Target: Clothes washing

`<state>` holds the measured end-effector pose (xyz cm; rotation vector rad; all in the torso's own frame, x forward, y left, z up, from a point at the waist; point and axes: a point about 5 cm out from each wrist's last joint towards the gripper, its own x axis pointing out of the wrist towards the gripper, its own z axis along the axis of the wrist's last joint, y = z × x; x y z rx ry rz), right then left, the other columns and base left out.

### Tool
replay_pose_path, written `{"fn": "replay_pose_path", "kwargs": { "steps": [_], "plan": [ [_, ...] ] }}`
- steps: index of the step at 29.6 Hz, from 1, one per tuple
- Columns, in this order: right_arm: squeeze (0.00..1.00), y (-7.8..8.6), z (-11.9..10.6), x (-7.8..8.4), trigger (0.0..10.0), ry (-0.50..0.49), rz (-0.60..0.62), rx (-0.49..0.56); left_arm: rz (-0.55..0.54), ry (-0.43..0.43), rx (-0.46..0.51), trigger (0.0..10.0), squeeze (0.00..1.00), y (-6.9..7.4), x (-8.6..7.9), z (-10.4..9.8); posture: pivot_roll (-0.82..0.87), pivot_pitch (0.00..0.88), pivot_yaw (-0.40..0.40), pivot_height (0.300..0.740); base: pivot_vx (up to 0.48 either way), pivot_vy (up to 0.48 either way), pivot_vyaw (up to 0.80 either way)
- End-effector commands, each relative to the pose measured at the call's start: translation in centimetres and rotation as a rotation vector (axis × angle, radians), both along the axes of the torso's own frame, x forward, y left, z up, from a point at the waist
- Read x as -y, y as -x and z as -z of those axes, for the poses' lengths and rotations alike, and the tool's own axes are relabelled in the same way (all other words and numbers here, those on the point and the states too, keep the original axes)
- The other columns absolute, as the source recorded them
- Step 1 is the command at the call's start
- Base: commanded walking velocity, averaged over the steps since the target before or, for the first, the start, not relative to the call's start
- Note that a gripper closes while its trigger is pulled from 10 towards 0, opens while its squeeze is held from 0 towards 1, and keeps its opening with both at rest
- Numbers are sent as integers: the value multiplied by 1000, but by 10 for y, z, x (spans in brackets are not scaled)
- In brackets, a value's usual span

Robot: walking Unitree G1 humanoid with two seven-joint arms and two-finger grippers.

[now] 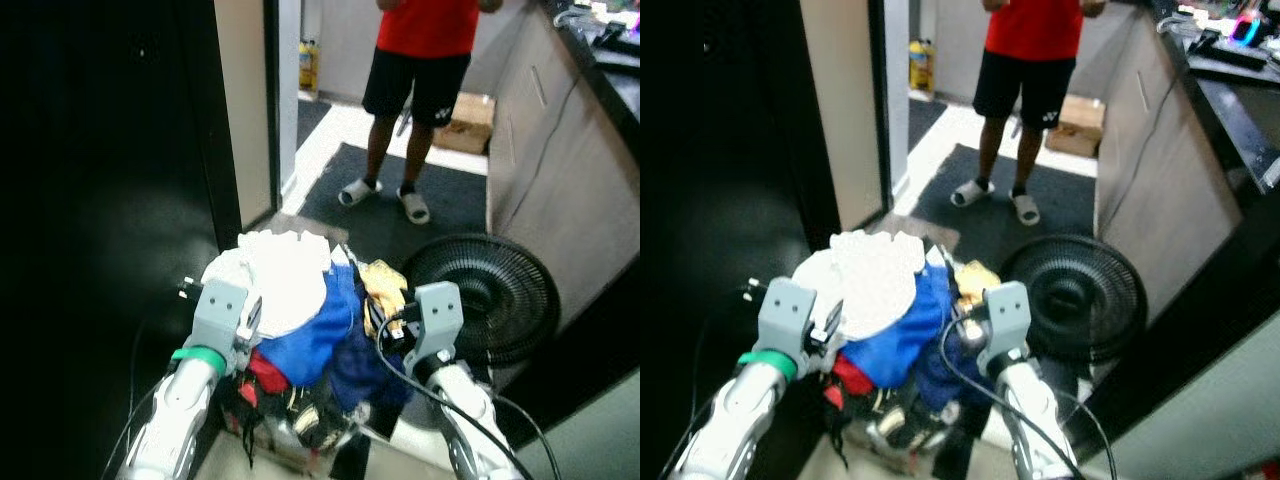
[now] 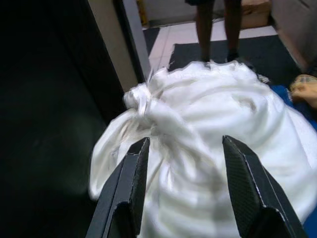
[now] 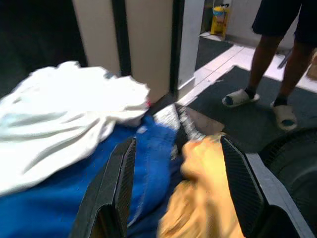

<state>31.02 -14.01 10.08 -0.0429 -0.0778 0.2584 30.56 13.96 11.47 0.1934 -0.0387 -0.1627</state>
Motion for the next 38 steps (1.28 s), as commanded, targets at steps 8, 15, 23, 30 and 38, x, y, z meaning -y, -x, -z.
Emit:
{"fn": "replay_pose_path", "kwargs": {
  "steps": [8, 15, 23, 30, 38],
  "plan": [
    [0, 0, 3, 3, 10000, -1, 11, -5, 17, -12, -44, 10000, 0, 3, 0, 10, 30, 23, 25, 740, 0, 0, 0],
    [0, 0, -1, 7, 10000, -1, 20, 20, 19, -14, -57, 10000, 0, 1, 1, 14, 23, 39, 24, 740, 0, 0, 0],
    [0, -9, -15, 2, 10000, 2, -37, 53, -30, -23, -18, 10000, 0, -16, -7, -1, 25, 98, 16, 740, 0, 0, 0],
    [0, -22, -25, -9, 10000, -6, -81, 63, -43, -37, 8, 10000, 0, -27, -5, -11, 50, 151, 1, 740, 0, 0, 0],
    [0, -39, -46, -57, 10000, -32, -279, 84, -104, -35, 35, 10000, 0, -37, -18, -23, 105, 201, -26, 740, 0, 0, 0]
  ]
}}
